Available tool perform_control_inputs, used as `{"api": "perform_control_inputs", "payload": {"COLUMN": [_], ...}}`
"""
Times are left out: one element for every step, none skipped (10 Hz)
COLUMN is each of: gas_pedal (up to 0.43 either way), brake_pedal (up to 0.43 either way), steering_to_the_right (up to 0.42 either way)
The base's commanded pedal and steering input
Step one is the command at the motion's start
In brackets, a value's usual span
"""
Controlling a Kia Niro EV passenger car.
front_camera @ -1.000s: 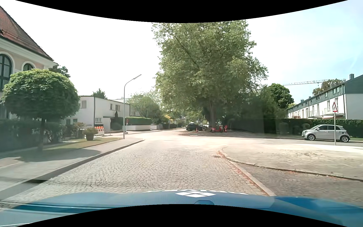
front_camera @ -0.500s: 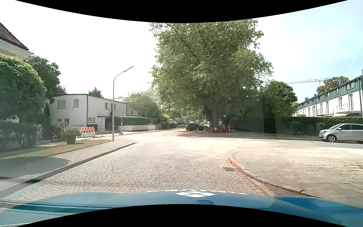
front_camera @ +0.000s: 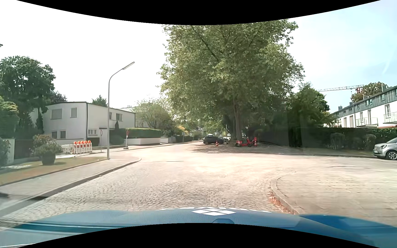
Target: Follow the waypoints while adhering to traffic rules and regulations
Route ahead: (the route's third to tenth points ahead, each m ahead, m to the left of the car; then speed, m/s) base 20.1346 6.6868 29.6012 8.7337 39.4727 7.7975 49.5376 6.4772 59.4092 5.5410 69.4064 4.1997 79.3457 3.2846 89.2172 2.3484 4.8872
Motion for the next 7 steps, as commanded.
{"api": "perform_control_inputs", "payload": {"gas_pedal": [0.098,0.098,0.098,0.098,0.098,0.118,0.118], "brake_pedal": [0.0,0.0,0.0,0.0,0.0,0.0,0.0], "steering_to_the_right": [-0.006,-0.01,-0.015,-0.022,-0.026,-0.03,-0.034]}}
